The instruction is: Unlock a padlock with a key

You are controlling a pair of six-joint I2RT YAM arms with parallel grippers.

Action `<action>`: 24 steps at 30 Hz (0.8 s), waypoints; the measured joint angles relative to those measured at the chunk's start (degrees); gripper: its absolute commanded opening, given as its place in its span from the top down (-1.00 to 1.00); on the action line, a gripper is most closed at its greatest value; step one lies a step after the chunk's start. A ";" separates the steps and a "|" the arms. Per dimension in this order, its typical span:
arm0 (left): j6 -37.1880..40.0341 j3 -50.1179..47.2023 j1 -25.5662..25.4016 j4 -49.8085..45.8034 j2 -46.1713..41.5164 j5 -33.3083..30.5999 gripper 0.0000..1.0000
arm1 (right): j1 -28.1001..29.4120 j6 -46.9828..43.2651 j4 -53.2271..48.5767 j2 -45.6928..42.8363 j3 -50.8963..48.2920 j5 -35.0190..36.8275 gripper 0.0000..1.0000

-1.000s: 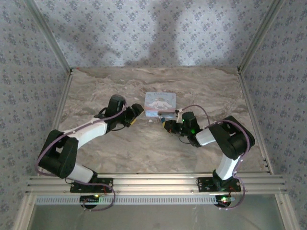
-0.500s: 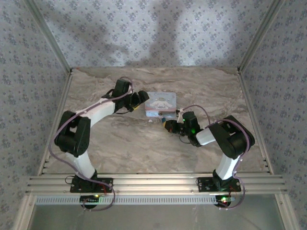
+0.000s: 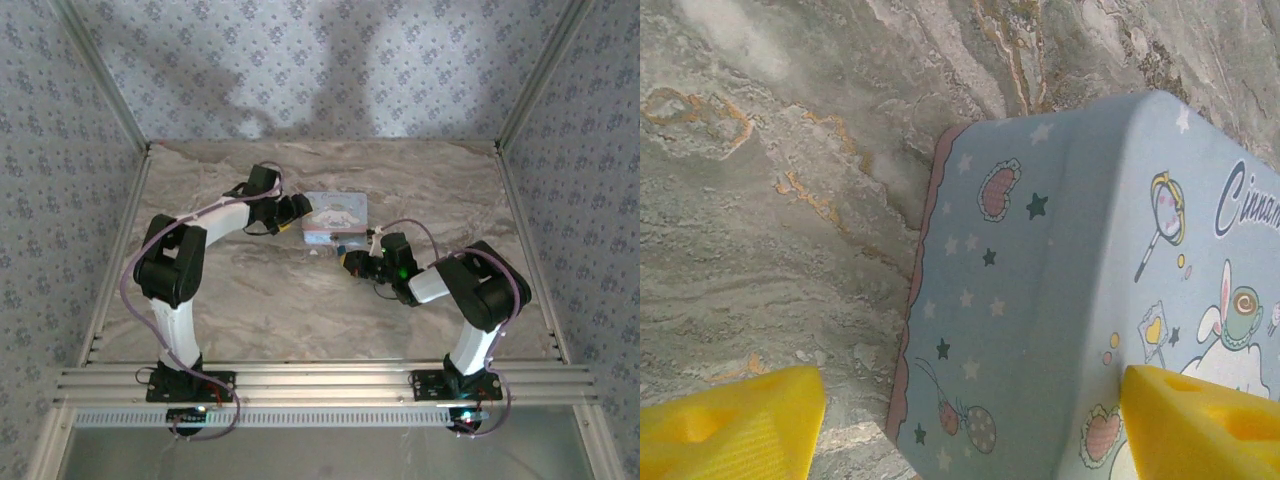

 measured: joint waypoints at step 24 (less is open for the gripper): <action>0.24 -10.84 0.00 4.52 -7.43 -1.99 -0.53 | -3.61 -3.78 -9.73 -7.45 -1.51 -2.21 0.18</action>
